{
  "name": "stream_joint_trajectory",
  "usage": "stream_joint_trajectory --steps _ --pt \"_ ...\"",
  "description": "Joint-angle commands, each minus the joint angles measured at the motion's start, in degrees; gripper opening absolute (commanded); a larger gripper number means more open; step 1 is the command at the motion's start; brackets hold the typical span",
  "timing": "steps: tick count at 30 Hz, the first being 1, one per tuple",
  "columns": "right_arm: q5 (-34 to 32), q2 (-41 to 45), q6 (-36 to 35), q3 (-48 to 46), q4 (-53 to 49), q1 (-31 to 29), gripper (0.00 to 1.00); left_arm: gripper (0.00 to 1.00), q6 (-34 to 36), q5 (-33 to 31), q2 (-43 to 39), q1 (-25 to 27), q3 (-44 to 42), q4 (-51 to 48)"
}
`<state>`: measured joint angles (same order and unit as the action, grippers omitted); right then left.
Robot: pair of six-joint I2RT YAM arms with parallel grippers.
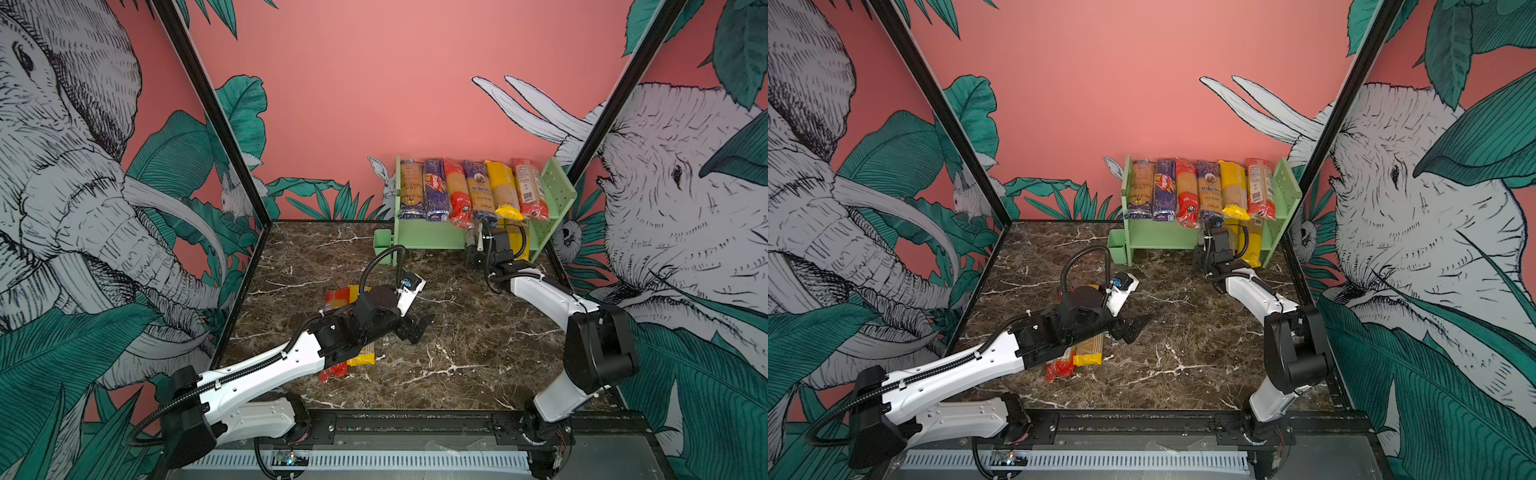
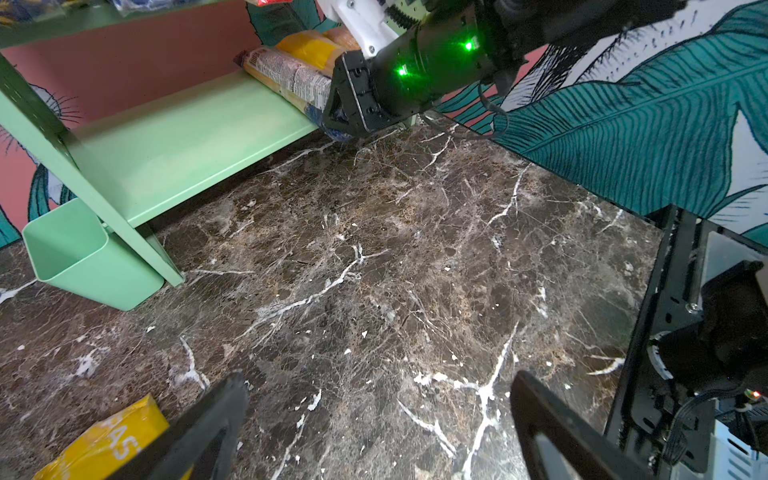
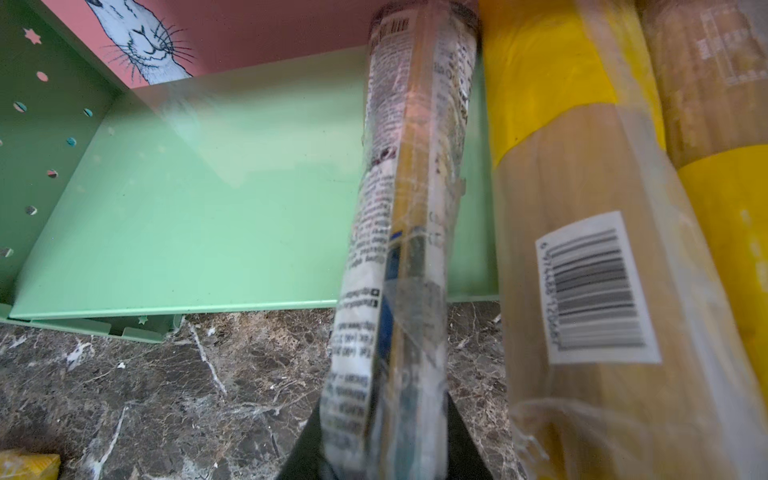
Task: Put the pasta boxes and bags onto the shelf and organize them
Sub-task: 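Stand the white-labelled bag beside the yellow-banded bags and open the right gripper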
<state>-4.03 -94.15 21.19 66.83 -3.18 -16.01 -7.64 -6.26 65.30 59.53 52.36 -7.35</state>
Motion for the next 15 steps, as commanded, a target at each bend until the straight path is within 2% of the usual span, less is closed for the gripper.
stream_joint_trajectory --steps 1,3,5,12,15 --pt "0.3 -0.2 0.5 1.7 3.5 1.0 0.29 0.99 0.8 0.1 -0.5 -0.2 1.2 0.3" --pt "0.9 0.4 0.7 0.9 4.2 1.2 0.46 0.99 0.7 0.0 -0.5 -0.2 1.2 0.2" --pt "1.0 0.9 0.8 0.6 4.0 1.2 0.55 0.99 0.6 0.1 -0.5 -0.2 1.4 -0.2" --pt "2.6 2.0 1.6 0.5 1.7 1.2 0.66 0.99 -0.3 0.2 -1.8 -0.2 1.2 -1.2" --pt "3.4 5.8 2.1 -0.4 0.9 1.1 0.7 0.99 -0.8 0.2 -3.0 -0.2 0.9 -1.4"
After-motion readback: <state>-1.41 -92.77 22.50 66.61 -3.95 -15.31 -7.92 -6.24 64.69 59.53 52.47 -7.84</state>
